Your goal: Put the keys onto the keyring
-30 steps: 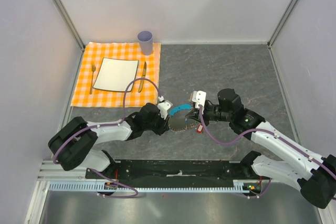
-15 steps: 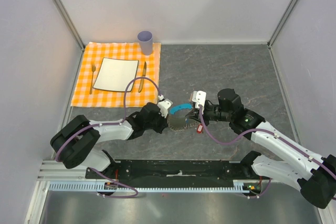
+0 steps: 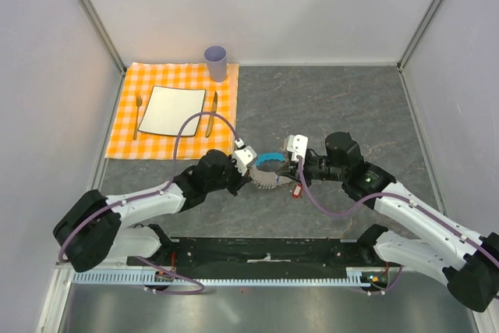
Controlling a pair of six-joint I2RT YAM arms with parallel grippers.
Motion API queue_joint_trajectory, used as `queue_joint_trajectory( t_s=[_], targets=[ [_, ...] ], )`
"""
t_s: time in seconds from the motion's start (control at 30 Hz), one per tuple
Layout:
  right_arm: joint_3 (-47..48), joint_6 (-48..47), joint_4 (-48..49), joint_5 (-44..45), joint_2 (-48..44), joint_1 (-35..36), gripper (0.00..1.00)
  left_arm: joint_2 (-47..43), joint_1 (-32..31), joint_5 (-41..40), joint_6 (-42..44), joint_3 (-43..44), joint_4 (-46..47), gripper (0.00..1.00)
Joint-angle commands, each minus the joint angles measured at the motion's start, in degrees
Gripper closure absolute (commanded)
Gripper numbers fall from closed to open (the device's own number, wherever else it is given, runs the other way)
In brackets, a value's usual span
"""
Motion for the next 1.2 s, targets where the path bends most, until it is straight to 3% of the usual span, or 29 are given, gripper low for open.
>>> queue_joint_trajectory(
  t_s=[0.0,0.2,0.53,0.67,1.17],
  targets=[
    [-0.3,-0.1,3.2,-1.3,-2.3,0.3,1.0,-4.8,0.1,7.9,13.3,3.5,2.2,0.98],
    [-0.6,-0.2,3.8,-2.3,-3.9,0.3,1.0,-7.7,0.9,18.8,22.6,6.4,1.2,0.98],
    [-1.0,-3.7,3.0,-2.8,-4.1,0.3,1.0,-9.1,1.5,29.7,27.5,8.5,-2.6,0.98],
    [1.1,-7.1,-2.5,-3.0,-3.1,0.3,1.0,-10.8,1.5,34.2,28.4,8.0,-3.0,0.98],
    [3.5,-8.4,-4.0,-8.4,-0.2,0.6,1.0,-9.5,1.5,38.4,26.4,8.2,-0.1,0.98]
  ],
)
